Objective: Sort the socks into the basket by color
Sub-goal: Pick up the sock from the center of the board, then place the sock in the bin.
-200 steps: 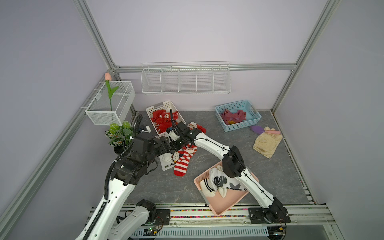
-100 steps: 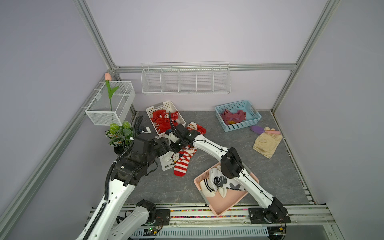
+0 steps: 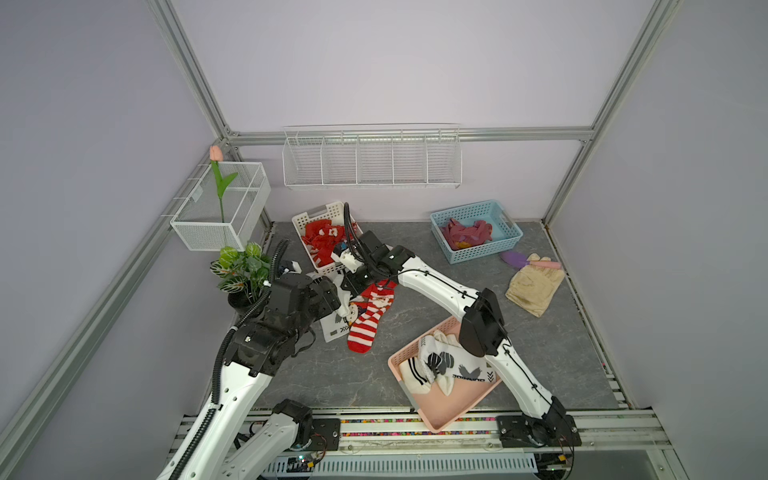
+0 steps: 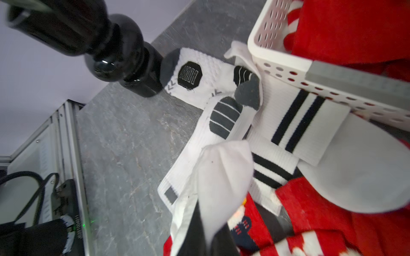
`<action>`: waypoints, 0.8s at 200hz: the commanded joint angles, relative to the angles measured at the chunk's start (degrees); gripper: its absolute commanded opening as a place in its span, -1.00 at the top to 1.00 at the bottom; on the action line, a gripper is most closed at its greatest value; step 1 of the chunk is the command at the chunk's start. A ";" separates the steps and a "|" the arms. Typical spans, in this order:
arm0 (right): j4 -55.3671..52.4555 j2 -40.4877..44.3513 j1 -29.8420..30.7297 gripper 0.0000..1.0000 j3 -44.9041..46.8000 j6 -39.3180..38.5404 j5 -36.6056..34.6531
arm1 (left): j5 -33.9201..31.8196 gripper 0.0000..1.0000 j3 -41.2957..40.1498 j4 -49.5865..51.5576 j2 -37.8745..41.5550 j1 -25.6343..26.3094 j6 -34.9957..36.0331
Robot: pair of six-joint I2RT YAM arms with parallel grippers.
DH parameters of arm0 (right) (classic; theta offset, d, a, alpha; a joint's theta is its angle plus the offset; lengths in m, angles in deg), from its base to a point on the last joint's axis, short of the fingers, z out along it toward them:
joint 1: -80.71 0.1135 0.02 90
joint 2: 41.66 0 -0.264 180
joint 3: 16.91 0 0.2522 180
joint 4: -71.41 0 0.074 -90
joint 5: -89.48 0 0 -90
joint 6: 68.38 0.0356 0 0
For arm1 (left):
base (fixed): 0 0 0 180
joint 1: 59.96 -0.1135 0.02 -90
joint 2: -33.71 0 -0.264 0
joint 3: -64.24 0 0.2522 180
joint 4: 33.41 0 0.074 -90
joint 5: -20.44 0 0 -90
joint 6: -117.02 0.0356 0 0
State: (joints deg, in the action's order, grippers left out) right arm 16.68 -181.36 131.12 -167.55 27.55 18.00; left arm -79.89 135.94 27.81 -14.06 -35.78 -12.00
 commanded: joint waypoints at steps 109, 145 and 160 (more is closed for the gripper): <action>-1.13 56.89 -7.22 0.86 62.45 2.96 1.66 | 4.28 -0.57 -2.57 -7.49 -14.89 0.65 0.86; -1.50 67.59 -7.83 0.86 76.37 7.05 0.19 | 5.87 -0.58 -0.19 -9.53 -21.51 1.30 1.93; -0.02 69.22 -8.03 0.87 81.15 8.60 -0.51 | 6.14 -0.58 0.37 -10.86 -23.70 1.57 2.11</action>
State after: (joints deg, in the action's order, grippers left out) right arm 16.37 -114.34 123.51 -92.82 32.71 19.14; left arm -74.91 134.03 19.73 -35.32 -34.79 -10.84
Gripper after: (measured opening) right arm 0.071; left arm 0.788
